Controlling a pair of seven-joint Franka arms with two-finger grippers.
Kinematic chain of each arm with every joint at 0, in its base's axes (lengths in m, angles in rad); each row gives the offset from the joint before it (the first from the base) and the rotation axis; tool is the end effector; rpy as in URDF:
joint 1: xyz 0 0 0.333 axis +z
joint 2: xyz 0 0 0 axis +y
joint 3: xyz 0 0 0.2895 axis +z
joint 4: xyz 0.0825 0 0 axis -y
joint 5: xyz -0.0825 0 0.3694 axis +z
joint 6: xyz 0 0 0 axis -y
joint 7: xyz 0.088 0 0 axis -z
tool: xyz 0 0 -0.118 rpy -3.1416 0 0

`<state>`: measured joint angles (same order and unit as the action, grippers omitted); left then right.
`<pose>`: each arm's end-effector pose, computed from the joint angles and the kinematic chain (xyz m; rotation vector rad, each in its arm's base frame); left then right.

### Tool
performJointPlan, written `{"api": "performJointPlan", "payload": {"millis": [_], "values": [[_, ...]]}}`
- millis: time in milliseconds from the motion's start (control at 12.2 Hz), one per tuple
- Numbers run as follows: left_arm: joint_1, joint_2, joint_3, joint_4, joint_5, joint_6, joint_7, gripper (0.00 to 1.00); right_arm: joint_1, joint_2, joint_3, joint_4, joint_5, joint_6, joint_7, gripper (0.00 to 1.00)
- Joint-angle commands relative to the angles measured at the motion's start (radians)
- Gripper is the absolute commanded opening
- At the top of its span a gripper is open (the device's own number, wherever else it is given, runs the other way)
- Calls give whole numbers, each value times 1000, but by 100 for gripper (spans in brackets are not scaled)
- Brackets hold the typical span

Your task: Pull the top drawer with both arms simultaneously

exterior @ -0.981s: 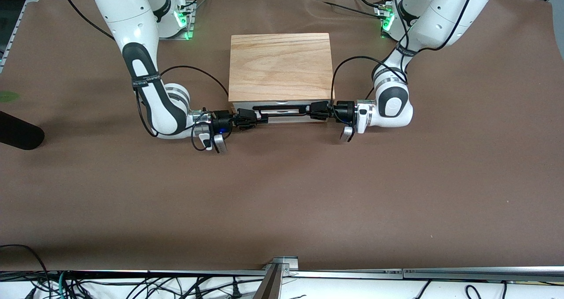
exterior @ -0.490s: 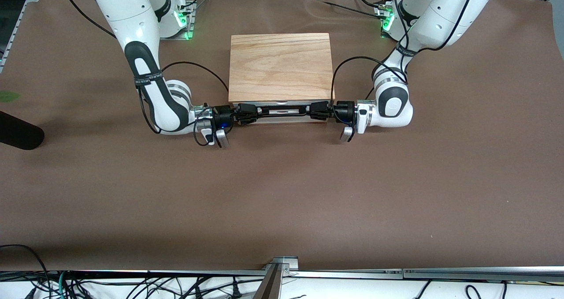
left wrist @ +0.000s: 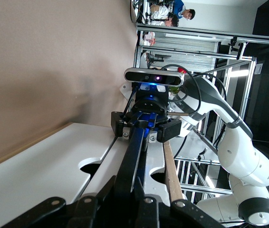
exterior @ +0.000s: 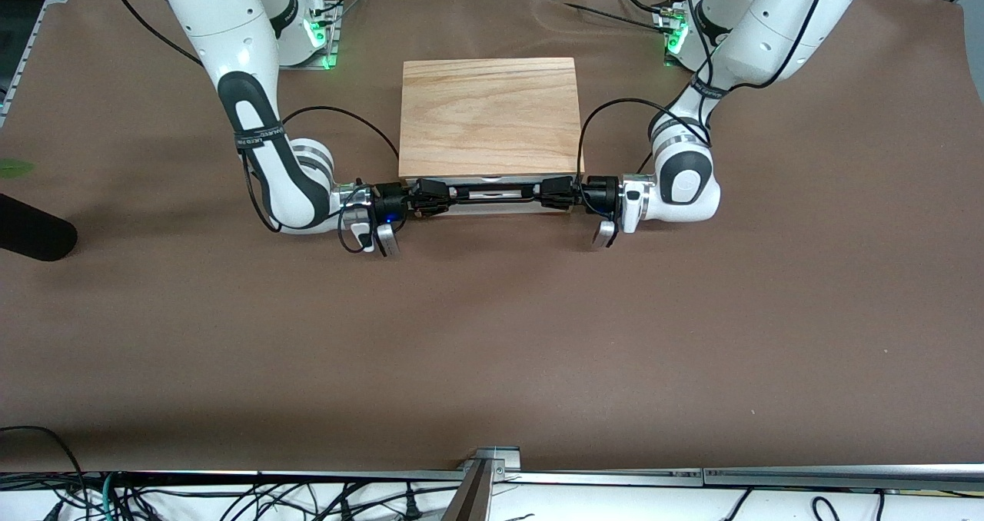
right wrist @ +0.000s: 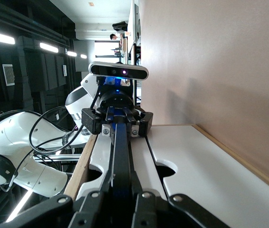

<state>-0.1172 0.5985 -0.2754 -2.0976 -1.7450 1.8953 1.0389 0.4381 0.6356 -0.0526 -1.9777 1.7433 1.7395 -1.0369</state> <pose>0.4640 -0.2866 0.1494 1.6379 0.0475 -0.1245 0.4845 0.3048 0.1536 -1.6572 -0.1300 0.1269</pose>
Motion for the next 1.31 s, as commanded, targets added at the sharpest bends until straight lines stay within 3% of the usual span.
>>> {"api": "performJointPlan", "payload": {"millis": [0, 1226], "values": [[-4, 3, 1, -1, 36, 7, -39, 0, 7, -28, 4, -26, 1, -2, 2, 8], [4, 30, 18, 96, 41, 8, -169, 0, -56, 113, -6, 197, 8, 3, 66, 8]]}}
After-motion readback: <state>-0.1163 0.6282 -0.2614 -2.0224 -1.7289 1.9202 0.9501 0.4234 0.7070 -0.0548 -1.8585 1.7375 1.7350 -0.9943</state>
